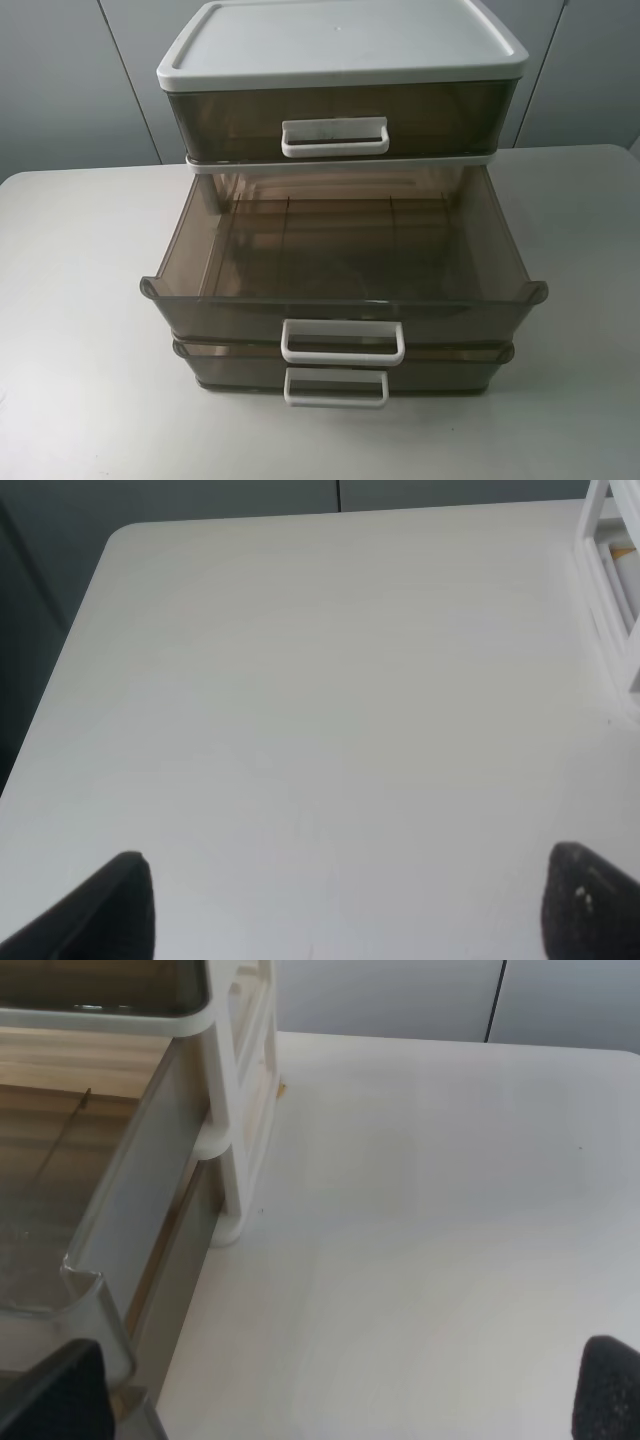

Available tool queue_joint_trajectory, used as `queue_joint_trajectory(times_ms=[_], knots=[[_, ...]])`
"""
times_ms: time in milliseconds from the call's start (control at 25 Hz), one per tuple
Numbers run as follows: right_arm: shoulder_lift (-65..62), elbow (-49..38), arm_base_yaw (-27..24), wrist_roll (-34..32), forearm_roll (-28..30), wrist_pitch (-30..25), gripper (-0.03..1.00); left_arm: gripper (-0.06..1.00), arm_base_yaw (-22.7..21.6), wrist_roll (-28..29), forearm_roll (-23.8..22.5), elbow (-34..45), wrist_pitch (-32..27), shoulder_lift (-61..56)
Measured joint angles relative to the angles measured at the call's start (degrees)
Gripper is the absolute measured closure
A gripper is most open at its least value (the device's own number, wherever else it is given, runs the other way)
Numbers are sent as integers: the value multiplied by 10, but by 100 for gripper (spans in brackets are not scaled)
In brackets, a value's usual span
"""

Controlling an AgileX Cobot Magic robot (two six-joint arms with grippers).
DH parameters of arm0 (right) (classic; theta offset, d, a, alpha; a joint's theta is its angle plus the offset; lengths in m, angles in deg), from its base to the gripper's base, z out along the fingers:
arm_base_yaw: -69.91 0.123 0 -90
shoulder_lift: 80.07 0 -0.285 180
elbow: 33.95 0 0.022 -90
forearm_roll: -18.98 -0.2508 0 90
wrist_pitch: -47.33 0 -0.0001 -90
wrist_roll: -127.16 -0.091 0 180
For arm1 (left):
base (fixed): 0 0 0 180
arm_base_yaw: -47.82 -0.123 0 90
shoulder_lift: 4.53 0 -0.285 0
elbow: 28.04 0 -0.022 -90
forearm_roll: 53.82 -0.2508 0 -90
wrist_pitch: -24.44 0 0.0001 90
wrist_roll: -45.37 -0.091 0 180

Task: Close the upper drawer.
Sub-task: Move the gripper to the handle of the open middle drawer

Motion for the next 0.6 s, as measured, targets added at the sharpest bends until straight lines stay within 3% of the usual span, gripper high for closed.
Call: queue_joint_trajectory(times_ms=[600], knots=[[0,0,0,0,0,0,27,20,0,0,0,0,0,0]])
